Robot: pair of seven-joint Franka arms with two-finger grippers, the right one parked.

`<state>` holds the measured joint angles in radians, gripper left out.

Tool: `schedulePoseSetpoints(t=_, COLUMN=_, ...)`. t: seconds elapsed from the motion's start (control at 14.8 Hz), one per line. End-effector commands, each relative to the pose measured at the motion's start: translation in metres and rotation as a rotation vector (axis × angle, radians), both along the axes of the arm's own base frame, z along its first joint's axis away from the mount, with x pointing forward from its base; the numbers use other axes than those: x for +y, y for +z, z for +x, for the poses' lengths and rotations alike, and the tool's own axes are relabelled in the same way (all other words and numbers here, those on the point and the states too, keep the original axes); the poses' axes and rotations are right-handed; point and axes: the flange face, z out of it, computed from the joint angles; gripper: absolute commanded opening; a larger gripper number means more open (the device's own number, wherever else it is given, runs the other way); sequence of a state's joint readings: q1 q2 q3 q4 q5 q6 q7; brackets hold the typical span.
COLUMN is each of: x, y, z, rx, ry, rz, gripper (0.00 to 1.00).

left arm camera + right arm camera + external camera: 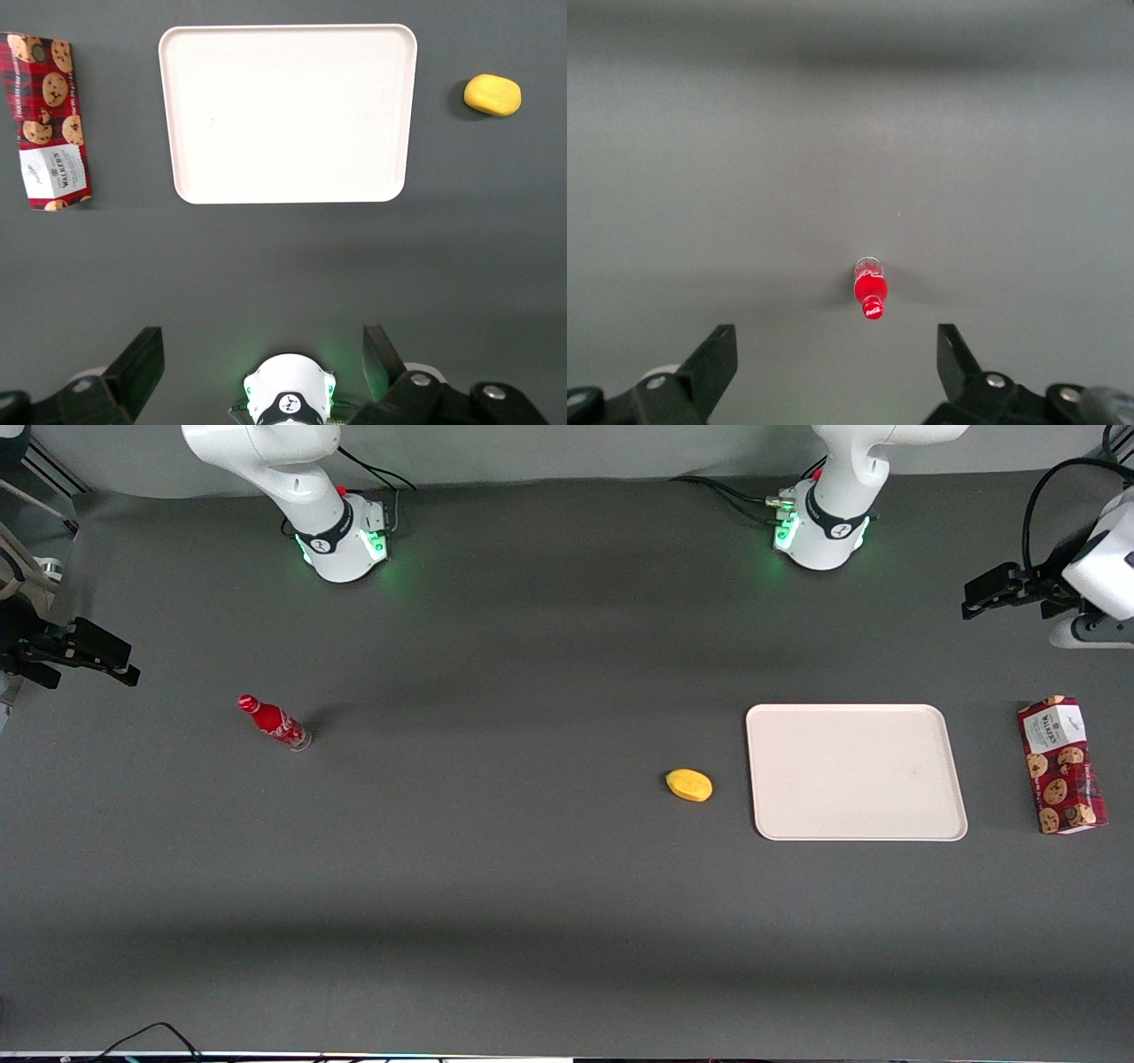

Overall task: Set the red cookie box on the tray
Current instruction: 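Move the left gripper toward the red plaid cookie box beside the tray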

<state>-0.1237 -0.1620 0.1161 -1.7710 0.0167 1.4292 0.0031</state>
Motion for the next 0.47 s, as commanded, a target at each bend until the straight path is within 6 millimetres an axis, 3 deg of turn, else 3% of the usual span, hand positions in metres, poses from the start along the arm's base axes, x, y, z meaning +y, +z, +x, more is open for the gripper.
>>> schedulePoseSetpoints(t=0.0, x=0.0020, y=0.0048, z=0.0044, rx=-0.008, ry=-0.012, rz=0.013, gripper=1.00)
schedulePoseSetpoints(t=0.41, x=0.0062, y=0.0113, z=0.0036, rx=0.006, ry=-0.011, rz=0.001, gripper=1.00)
